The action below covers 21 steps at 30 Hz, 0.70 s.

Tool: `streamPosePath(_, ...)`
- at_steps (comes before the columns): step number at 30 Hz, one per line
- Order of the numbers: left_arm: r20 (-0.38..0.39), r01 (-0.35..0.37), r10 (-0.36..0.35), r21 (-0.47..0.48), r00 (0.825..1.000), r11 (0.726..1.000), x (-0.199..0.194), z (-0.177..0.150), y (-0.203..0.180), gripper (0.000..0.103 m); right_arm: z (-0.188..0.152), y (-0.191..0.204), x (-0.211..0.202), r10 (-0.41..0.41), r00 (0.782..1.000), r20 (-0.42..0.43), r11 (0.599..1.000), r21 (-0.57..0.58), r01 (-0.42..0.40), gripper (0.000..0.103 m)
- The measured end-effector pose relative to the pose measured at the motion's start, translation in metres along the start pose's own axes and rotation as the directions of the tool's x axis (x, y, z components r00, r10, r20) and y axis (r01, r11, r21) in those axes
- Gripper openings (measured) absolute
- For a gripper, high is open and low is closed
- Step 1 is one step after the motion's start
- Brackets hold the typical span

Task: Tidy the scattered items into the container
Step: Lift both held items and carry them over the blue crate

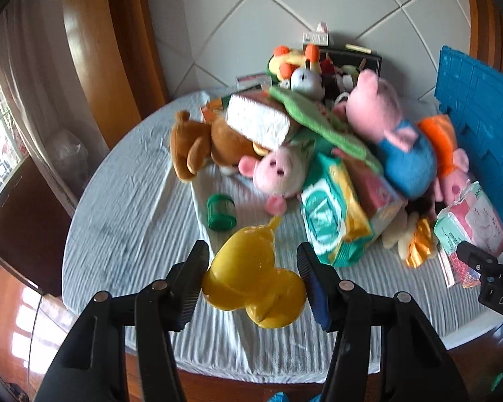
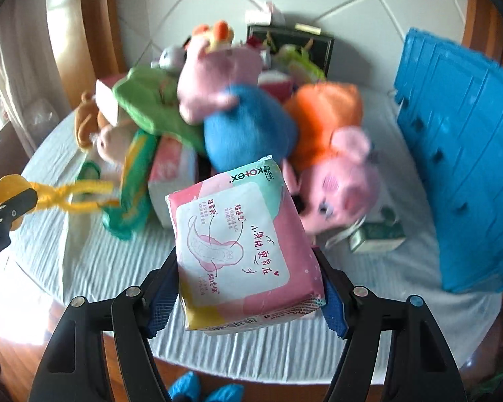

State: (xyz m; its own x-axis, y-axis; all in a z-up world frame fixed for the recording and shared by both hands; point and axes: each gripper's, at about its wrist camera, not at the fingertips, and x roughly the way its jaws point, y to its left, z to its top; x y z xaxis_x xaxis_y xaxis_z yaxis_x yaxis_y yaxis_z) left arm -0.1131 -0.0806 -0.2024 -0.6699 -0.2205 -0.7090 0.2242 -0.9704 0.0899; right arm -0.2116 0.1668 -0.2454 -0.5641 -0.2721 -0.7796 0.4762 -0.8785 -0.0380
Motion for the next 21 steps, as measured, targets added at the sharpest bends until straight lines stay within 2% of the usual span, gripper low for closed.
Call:
streamPosePath(6,0.025,0.023,-0.023,0.000,0.999,1.000,-0.002,0.025,0.006,0.054,0.009,0.013,-0.023,-0.018,1.000,0.025,1.000,0.009,0.018,0.072)
streamPosePath(9,0.068,0.027,-0.027,0.011,0.997,1.000,-0.010,0.043,0.006,0.053,0.021,0.017,-0.027,-0.013,0.999,0.038,1.000,0.015,0.012,0.072)
streamPosePath(21,0.232,0.045,-0.053,0.040,0.971,0.998,-0.060,0.112,-0.010,0.053,0.085,0.020,-0.075,-0.065,0.981,0.183,0.997,0.039,0.059,0.072)
